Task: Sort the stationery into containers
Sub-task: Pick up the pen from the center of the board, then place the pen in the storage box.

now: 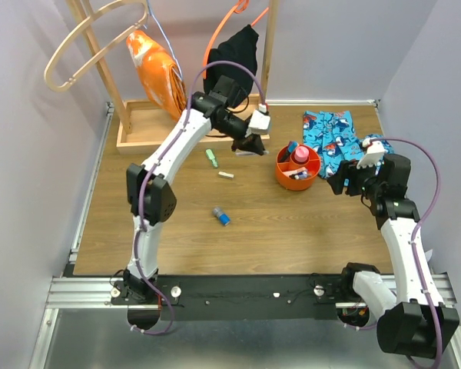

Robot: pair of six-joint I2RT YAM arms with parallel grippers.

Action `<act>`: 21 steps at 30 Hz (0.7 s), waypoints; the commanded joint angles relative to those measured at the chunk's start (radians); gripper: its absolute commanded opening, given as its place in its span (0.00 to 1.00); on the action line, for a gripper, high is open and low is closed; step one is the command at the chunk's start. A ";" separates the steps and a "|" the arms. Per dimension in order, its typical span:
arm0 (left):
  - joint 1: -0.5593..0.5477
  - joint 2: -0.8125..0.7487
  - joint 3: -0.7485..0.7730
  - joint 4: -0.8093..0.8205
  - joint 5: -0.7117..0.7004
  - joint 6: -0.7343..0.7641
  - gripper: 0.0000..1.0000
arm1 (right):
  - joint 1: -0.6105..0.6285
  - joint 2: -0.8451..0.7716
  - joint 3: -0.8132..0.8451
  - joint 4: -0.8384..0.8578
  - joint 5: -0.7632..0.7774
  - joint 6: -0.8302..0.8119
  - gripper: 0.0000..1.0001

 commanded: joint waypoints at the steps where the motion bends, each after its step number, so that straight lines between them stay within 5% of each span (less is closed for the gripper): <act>1: -0.008 -0.110 -0.270 0.758 0.439 -0.511 0.00 | -0.005 0.033 0.051 -0.017 0.020 -0.012 0.76; 2: -0.012 -0.124 -0.442 1.035 0.461 -0.972 0.00 | -0.005 0.040 0.055 -0.018 0.020 -0.012 0.76; 3: -0.020 -0.130 -0.537 1.383 0.441 -1.232 0.00 | -0.005 0.047 0.060 -0.021 0.014 -0.014 0.76; 4: -0.029 -0.094 -0.609 2.132 0.423 -1.520 0.00 | -0.005 0.051 0.069 -0.020 0.012 -0.012 0.76; 5: -0.039 -0.049 -0.551 2.244 0.429 -1.711 0.00 | -0.006 0.065 0.075 -0.020 0.012 -0.012 0.76; 7: -0.051 0.055 -0.469 2.316 0.427 -1.823 0.00 | -0.006 0.076 0.086 -0.029 0.020 -0.014 0.76; 21: -0.059 0.287 -0.266 2.313 0.442 -1.816 0.00 | -0.006 0.174 0.178 -0.086 0.049 -0.067 0.76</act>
